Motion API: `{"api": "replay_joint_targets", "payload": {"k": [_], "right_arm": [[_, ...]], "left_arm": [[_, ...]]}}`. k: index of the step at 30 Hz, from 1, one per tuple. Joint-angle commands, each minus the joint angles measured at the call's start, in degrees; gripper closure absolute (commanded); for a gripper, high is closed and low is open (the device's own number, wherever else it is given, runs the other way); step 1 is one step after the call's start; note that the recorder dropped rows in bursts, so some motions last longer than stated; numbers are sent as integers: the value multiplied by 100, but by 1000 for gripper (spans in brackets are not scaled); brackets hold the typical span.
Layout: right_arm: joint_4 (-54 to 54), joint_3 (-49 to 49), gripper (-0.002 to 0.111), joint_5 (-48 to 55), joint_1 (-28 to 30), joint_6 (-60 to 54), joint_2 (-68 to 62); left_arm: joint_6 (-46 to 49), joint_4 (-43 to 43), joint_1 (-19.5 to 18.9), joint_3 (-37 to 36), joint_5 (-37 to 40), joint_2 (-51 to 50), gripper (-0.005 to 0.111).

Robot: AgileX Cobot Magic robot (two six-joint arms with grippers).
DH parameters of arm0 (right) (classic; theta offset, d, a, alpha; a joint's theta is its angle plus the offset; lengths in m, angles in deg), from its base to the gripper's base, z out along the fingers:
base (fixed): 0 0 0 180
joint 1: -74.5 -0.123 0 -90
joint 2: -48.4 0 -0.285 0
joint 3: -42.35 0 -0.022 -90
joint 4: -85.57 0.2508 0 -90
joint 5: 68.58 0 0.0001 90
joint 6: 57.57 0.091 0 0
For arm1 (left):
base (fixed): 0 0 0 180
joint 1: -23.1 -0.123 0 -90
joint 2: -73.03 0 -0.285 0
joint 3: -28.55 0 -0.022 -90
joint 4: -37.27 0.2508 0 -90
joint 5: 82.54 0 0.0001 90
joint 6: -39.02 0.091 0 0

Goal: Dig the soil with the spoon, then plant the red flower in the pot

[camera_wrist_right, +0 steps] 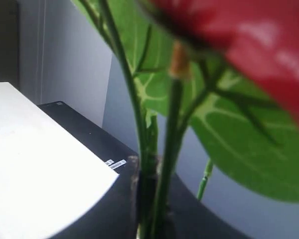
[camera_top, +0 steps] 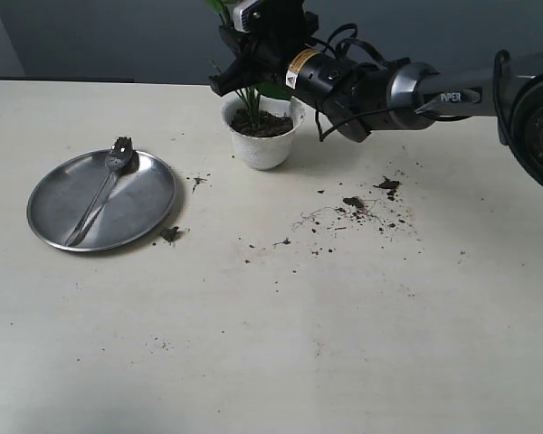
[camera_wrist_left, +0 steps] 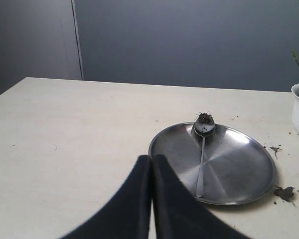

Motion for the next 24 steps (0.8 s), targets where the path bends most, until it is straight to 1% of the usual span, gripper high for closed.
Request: {"api": "replay_joint_targets", "payload": {"k": [1, 11, 13, 16, 18, 20, 22, 24], "right_arm": [[-211, -240, 109, 1416, -8, 42, -418], [-211, -240, 109, 1582, -8, 42, -416], [-211, -240, 107, 1583, -8, 42, -405], [-211, -240, 96, 1583, -8, 42, -350], [-211, -240, 86, 1583, -8, 42, -314], [-211, -240, 77, 1583, -8, 42, -280], [-211, -240, 72, 1583, -8, 42, -259], [-211, -240, 68, 1583, -8, 42, -235]], "left_arm": [[-37, -18, -4, -21, -27, 23, 106], [-37, -18, -4, -21, -27, 23, 106], [-37, -18, -4, -21, -27, 23, 106], [-37, -18, -4, -21, -27, 23, 106], [-37, -18, -4, -21, -27, 23, 106], [-37, -18, -4, -21, -27, 23, 106], [-37, -18, -4, -21, -27, 23, 106], [-37, -18, -4, -21, -27, 23, 106]]}}
